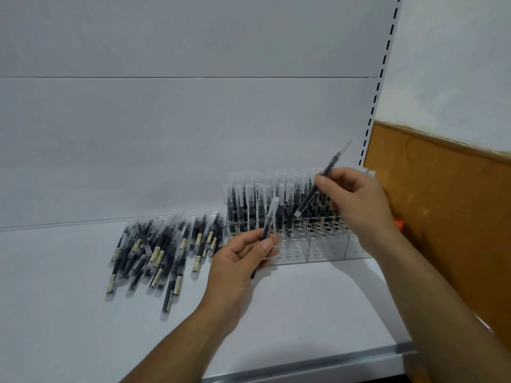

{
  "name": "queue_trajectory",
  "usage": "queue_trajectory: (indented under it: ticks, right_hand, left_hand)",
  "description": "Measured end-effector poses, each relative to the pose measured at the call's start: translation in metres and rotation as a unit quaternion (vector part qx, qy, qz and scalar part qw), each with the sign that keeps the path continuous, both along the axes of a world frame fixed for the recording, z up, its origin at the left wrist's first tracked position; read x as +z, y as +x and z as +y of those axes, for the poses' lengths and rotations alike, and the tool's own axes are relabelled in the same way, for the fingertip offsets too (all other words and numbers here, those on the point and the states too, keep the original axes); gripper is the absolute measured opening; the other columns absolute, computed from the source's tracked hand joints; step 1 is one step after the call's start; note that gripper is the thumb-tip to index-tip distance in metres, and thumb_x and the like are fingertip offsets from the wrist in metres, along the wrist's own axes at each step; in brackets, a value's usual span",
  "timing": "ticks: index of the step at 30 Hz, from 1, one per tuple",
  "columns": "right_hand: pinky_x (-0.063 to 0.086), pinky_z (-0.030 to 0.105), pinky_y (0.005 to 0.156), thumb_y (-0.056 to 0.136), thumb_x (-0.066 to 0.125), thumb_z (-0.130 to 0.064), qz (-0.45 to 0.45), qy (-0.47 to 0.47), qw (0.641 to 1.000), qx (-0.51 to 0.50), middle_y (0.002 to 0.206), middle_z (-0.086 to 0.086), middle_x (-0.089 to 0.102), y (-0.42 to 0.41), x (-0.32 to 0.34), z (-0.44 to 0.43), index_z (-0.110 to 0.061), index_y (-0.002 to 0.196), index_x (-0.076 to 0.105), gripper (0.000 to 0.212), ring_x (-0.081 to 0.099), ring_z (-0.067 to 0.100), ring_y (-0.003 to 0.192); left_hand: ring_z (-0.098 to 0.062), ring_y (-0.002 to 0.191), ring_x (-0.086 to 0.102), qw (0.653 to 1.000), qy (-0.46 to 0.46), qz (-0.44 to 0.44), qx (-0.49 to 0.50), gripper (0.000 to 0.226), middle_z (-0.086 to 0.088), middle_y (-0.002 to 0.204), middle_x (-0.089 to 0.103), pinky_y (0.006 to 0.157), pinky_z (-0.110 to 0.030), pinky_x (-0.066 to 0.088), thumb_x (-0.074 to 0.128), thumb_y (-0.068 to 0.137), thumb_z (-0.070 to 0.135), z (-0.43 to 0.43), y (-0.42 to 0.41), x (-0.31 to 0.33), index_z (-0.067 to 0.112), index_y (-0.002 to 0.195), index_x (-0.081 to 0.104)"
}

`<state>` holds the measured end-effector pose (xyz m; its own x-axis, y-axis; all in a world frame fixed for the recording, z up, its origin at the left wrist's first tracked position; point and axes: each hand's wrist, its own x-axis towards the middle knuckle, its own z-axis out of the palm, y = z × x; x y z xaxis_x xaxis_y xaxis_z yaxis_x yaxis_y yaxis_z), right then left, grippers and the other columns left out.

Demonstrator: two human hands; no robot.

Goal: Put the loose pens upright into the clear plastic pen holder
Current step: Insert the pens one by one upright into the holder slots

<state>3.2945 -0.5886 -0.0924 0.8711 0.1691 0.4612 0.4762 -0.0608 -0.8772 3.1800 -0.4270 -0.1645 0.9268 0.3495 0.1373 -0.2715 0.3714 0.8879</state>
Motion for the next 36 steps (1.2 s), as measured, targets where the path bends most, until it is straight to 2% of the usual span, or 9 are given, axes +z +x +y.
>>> queue_trajectory:
  ticks: [4,9,13,16,21,27,30,33,36]
  right_hand:
    - [0.047,0.027,0.064,0.089,0.07,-0.03,-0.053,-0.136,0.988,-0.042,0.075,-0.007,0.065,0.013,-0.006,0.004,-0.019,0.095,0.072,0.012,0.057,0.008,0.067]
    - [0.038,0.018,0.058,0.088,0.07,-0.035,-0.086,-0.242,0.965,-0.052,0.07,-0.015,0.06,0.019,-0.017,0.009,-0.028,0.087,0.067,0.008,0.053,0.001,0.064]
    - [0.036,0.019,0.056,0.088,0.069,-0.038,-0.077,-0.328,0.941,-0.031,0.072,-0.016,0.06,0.022,-0.026,0.012,-0.03,0.088,0.066,0.009,0.054,-0.001,0.066]
    - [0.033,0.017,0.054,0.087,0.07,-0.039,-0.067,-0.329,0.942,-0.028,0.07,-0.015,0.06,0.023,-0.028,0.014,-0.032,0.083,0.064,0.01,0.053,-0.001,0.063]
    - [0.039,0.021,0.056,0.085,0.073,-0.037,-0.042,-0.318,0.947,-0.027,0.068,-0.012,0.062,0.024,-0.029,0.014,-0.032,0.076,0.062,0.015,0.056,0.002,0.063]
    - [0.044,0.027,0.06,0.084,0.073,-0.039,-0.057,-0.364,0.929,-0.044,0.073,-0.01,0.062,0.022,-0.031,0.012,-0.029,0.068,0.063,0.021,0.057,0.008,0.069]
    - [0.046,0.028,0.061,0.084,0.072,-0.04,-0.045,-0.378,0.923,-0.045,0.073,-0.008,0.065,0.023,-0.027,0.012,-0.025,0.072,0.066,0.02,0.058,0.011,0.069]
    - [0.048,0.03,0.065,0.085,0.071,-0.042,-0.038,-0.379,0.924,-0.038,0.076,-0.01,0.066,0.02,-0.029,0.013,-0.029,0.077,0.067,0.016,0.06,0.011,0.074]
    - [0.048,0.029,0.071,0.084,0.072,-0.041,-0.043,-0.359,0.931,-0.042,0.087,-0.015,0.066,0.014,-0.031,0.008,-0.026,0.092,0.072,0.017,0.06,0.008,0.084]
  left_hand:
    - [-0.012,0.079,0.071,1.0,0.005,0.0,-0.005,0.029,-0.009,0.097,0.076,0.068,-0.018,0.055,0.065,0.081,0.005,0.001,0.001,-0.002,0.004,0.11,0.066]
    - [-0.013,0.081,0.071,1.0,0.007,0.003,-0.007,0.034,-0.009,0.098,0.076,0.069,-0.019,0.055,0.068,0.077,0.011,0.002,0.001,-0.003,0.005,0.11,0.067]
    - [-0.013,0.082,0.071,1.0,0.009,0.006,-0.005,0.033,-0.009,0.099,0.076,0.069,-0.019,0.055,0.069,0.077,0.012,0.003,0.002,-0.003,0.007,0.109,0.068]
    - [-0.013,0.082,0.071,1.0,0.012,0.007,-0.008,0.034,-0.009,0.099,0.075,0.069,-0.019,0.055,0.069,0.076,0.013,0.002,0.002,-0.003,0.007,0.109,0.068]
    - [-0.012,0.08,0.071,1.0,0.014,0.004,-0.007,0.034,-0.008,0.097,0.076,0.069,-0.019,0.055,0.068,0.075,0.013,0.001,0.001,-0.002,0.007,0.108,0.068]
    - [-0.013,0.08,0.071,1.0,0.016,0.003,-0.01,0.035,-0.008,0.097,0.076,0.07,-0.019,0.056,0.07,0.072,0.015,0.001,0.0,-0.001,0.008,0.107,0.068]
    - [-0.012,0.08,0.071,1.0,0.017,0.003,-0.009,0.033,-0.008,0.096,0.076,0.069,-0.019,0.055,0.07,0.072,0.015,0.001,0.001,-0.001,0.009,0.104,0.069]
    - [-0.013,0.081,0.071,1.0,0.027,0.004,-0.01,0.034,-0.008,0.097,0.076,0.069,-0.019,0.056,0.07,0.072,0.016,0.001,0.0,0.0,0.009,0.105,0.069]
    - [-0.013,0.078,0.071,0.999,0.039,0.004,-0.008,0.035,-0.007,0.095,0.076,0.067,-0.018,0.055,0.07,0.072,0.016,-0.001,-0.001,0.0,0.01,0.106,0.068]
